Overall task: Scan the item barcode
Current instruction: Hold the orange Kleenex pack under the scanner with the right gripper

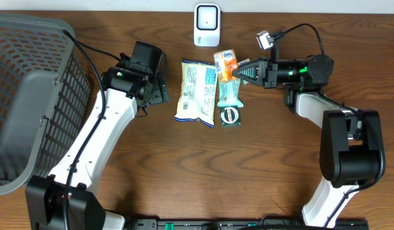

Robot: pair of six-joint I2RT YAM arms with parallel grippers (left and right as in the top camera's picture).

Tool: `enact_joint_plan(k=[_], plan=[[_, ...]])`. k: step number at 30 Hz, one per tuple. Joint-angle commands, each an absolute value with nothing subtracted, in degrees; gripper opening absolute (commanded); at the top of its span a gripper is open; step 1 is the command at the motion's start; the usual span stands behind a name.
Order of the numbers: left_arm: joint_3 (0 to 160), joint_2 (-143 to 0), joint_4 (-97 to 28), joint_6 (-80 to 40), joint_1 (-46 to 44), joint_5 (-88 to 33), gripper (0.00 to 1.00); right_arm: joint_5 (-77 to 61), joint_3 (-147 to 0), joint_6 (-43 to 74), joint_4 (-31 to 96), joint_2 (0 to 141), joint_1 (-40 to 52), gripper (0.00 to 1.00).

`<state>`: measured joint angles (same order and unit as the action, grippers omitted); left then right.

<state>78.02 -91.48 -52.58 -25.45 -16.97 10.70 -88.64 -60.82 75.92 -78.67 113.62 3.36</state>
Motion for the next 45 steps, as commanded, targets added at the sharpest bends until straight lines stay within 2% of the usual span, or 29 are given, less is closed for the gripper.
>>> enact_joint_plan(k=[1, 16, 45], plan=[[78.3, -91.0, -52.9, -25.1, -16.9, 11.6, 0.98, -89.5, -61.1, 76.3, -78.8, 113.1, 4.1, 0.01], [78.3, -91.0, -52.9, -25.1, -16.9, 11.6, 0.98, -89.5, -61.1, 77.5, -78.8, 113.1, 8.7, 0.01], [78.3, -91.0, -52.9, -25.1, -16.9, 11.6, 0.98, -89.5, -61.1, 77.5, -78.8, 113.1, 8.7, 0.01]])
